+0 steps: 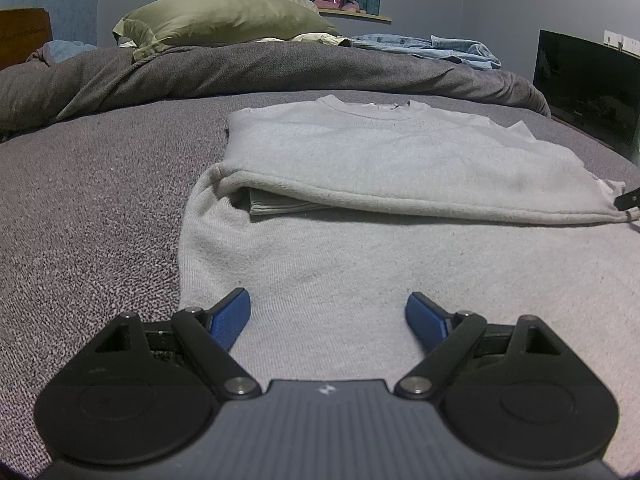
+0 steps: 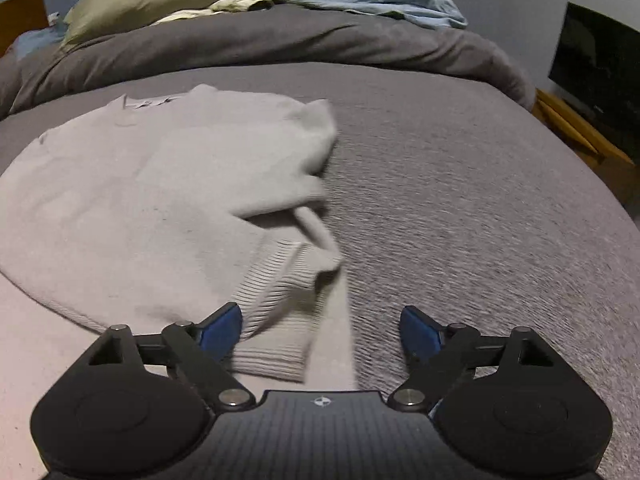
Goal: Fold small clothes
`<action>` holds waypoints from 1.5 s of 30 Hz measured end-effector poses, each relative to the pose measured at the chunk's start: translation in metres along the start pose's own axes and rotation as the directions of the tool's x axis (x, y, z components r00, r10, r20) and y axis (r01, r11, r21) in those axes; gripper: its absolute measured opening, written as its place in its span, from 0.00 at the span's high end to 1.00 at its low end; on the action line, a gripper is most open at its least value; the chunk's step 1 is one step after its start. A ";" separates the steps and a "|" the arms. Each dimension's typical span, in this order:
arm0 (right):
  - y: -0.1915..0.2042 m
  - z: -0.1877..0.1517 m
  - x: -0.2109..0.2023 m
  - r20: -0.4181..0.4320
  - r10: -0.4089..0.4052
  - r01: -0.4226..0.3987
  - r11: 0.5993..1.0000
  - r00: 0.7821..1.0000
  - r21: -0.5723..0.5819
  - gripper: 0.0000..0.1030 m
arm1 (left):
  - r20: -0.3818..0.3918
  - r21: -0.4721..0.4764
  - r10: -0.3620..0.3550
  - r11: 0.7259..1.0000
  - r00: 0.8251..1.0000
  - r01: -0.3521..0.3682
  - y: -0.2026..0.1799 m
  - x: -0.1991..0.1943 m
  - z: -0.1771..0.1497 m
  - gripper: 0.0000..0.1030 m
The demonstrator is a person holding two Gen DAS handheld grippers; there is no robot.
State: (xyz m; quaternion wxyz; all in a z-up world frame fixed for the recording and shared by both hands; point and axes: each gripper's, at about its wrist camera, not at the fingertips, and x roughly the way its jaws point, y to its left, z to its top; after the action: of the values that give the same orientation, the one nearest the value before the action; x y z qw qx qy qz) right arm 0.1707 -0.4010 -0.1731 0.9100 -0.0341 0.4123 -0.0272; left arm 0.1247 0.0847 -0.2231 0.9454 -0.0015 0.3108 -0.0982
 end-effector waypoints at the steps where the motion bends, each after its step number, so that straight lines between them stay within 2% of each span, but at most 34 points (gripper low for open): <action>1: -0.005 0.000 -0.002 -0.001 -0.012 0.012 1.000 1.000 0.022 0.15 | -0.001 0.006 0.005 1.000 1.000 -0.005 -0.001 -0.001 0.000 0.16; 2: -0.012 -0.002 -0.005 0.006 -0.027 0.027 0.998 1.000 0.060 0.19 | -0.001 0.011 0.010 1.000 1.000 -0.010 -0.002 -0.001 0.000 0.16; 3: -0.019 -0.003 -0.009 -0.027 -0.043 0.045 0.997 0.999 0.065 0.22 | -0.002 0.019 0.018 1.000 1.000 -0.018 -0.003 -0.001 0.001 0.16; 4: -0.026 -0.003 -0.013 -0.023 -0.055 0.057 0.993 0.998 0.106 0.22 | -0.003 0.026 0.027 0.999 1.000 -0.027 -0.005 -0.002 0.001 0.15; 7: -0.048 -0.001 -0.018 -0.034 -0.003 0.010 0.978 0.999 0.210 0.22 | -0.009 0.057 0.073 0.996 0.997 -0.072 -0.011 -0.006 0.003 0.11; 11: -0.056 -0.002 -0.026 -0.045 0.064 -0.057 0.988 0.997 0.146 0.22 | -0.042 0.094 0.117 0.989 0.992 -0.112 -0.019 -0.020 0.008 0.11; 14: -0.064 -0.005 -0.035 -0.062 0.157 -0.146 0.978 0.986 0.151 0.22 | -0.081 0.057 0.116 0.992 0.990 -0.111 -0.017 -0.041 0.013 0.10; 16: -0.068 -0.007 -0.037 -0.091 0.258 -0.242 0.957 0.962 0.158 0.21 | -0.089 0.027 0.098 0.995 0.991 -0.096 -0.015 -0.060 0.015 0.10; 18: -0.069 -0.011 -0.044 -0.093 0.318 -0.302 0.941 0.944 0.149 0.21 | -0.098 0.012 0.058 0.998 0.994 -0.057 -0.015 -0.080 0.015 0.10; 20: -0.069 -0.016 -0.052 -0.121 0.332 -0.321 0.941 0.935 0.103 0.21 | -0.151 0.003 0.007 1.000 0.989 -0.006 -0.016 -0.095 0.014 0.10; 25: -0.071 -0.034 -0.075 -0.171 0.403 -0.402 0.915 0.899 0.042 0.21 | -0.292 0.015 -0.067 0.997 0.954 0.075 -0.022 -0.125 -0.001 0.11; 29: -0.072 -0.053 -0.087 -0.245 0.425 -0.442 0.897 0.872 -0.019 0.20 | -0.376 -0.024 -0.043 0.999 0.926 0.036 -0.014 -0.140 -0.024 0.11; 31: -0.074 -0.063 -0.093 -0.272 0.430 -0.457 0.888 0.861 -0.043 0.20 | -0.419 -0.071 -0.072 0.996 0.905 0.046 -0.007 -0.145 -0.036 0.15; 32: -0.074 -0.067 -0.094 -0.283 0.434 -0.465 0.884 0.855 -0.046 0.19 | -0.427 -0.076 -0.080 0.996 0.901 0.053 -0.007 -0.148 -0.040 0.16; 36: -0.072 -0.082 -0.105 -0.333 0.460 -0.510 0.856 0.823 -0.080 0.18 | -0.437 -0.115 -0.135 0.989 0.889 0.094 -0.007 -0.159 -0.049 0.35; 38: -0.071 -0.089 -0.111 -0.352 0.486 -0.546 0.833 0.800 -0.091 0.18 | -0.435 -0.141 -0.145 0.986 0.889 0.091 -0.009 -0.165 -0.052 0.40; 40: -0.069 -0.095 -0.117 -0.367 0.501 -0.570 0.815 0.783 -0.104 0.20 | -0.443 -0.154 -0.152 0.984 0.883 0.093 -0.011 -0.166 -0.056 0.47; 42: -0.065 -0.101 -0.122 -0.378 0.507 -0.584 0.802 0.774 -0.120 0.28 | -0.451 -0.164 -0.159 0.982 0.878 0.093 -0.015 -0.171 -0.063 0.49; 43: -0.063 -0.104 -0.126 -0.384 0.522 -0.602 0.789 0.762 -0.123 0.31 | -0.453 -0.161 -0.160 0.982 0.877 0.096 -0.017 -0.173 -0.065 0.49; 44: -0.061 -0.106 -0.128 -0.394 0.536 -0.619 0.776 0.747 -0.119 0.39 | -0.457 -0.151 -0.160 0.983 0.875 0.101 -0.020 -0.175 -0.067 0.49; 45: -0.058 -0.109 -0.131 -0.414 0.555 -0.644 0.757 0.722 -0.108 0.44 | -0.463 -0.136 -0.161 0.985 0.871 0.109 -0.022 -0.178 -0.069 0.49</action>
State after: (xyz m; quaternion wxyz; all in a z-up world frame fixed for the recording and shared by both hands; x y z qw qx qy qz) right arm 0.0014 -0.4529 -0.1415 0.7667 -0.0040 0.5586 0.3164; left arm -0.0606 0.1001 -0.1726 0.8304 -0.0493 0.5357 -0.1448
